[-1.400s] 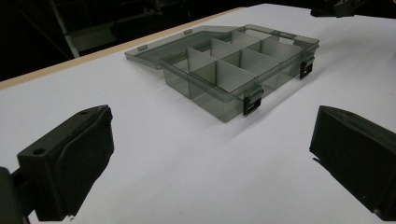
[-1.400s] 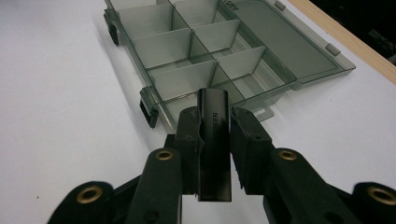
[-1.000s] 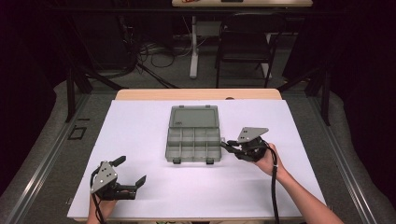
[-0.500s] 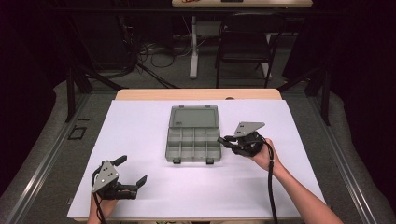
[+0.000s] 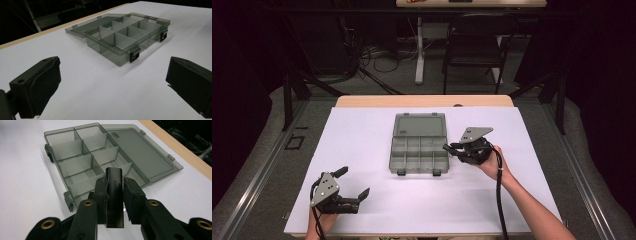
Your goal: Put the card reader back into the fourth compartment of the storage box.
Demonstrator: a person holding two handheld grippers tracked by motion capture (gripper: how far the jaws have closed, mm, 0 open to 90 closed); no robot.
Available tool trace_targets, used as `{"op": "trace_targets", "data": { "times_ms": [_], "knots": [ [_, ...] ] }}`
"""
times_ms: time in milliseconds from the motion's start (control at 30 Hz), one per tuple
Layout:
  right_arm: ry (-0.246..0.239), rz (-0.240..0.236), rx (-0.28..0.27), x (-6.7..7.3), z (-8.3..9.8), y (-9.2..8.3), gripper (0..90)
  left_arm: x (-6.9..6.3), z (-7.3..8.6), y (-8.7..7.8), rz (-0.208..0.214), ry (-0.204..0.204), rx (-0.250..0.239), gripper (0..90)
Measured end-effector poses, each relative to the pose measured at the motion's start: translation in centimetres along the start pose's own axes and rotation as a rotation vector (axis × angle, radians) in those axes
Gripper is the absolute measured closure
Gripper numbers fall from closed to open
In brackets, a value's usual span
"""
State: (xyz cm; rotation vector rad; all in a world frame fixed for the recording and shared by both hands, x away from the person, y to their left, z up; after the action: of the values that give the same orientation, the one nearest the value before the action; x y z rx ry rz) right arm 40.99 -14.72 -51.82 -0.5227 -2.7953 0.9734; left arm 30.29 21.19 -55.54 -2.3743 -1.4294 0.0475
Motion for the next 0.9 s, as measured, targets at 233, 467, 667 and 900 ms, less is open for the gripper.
{"op": "trace_targets", "data": {
  "times_ms": [233, 467, 667, 900],
  "knots": [
    [-0.001, -0.005, 0.001, -0.2, -0.8, 0.7, 73.7, 0.0, 0.0, 0.0, 0.000, 0.001, 0.002, 0.0],
    [0.010, 0.001, 0.001, -0.6, -1.4, 1.3, 73.7, 0.0, 0.0, 0.0, -0.002, 0.001, 0.000, 0.0],
    [0.025, 0.015, 0.006, -1.1, -1.9, 1.7, 73.7, 0.0, 0.0, 0.0, -0.003, 0.000, 0.001, 0.0],
    [0.049, 0.021, 0.003, -1.5, -2.3, 2.1, 73.6, 0.0, 0.0, 0.1, -0.005, 0.000, 0.005, 0.0]
  ]
}}
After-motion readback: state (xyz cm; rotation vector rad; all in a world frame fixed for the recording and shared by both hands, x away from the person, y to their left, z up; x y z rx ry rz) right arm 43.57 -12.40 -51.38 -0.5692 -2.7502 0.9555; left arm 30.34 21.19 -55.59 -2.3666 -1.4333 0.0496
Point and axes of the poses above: each handheld gripper's, and its own axes: y roughly forward along the jaws, z roughly out of its underside, x roughly to its left, the point moved 6 cm from there along y, roughly forward along the jaws, and after that the axes turned 14 degrees about -z, right-handed, at the moved point
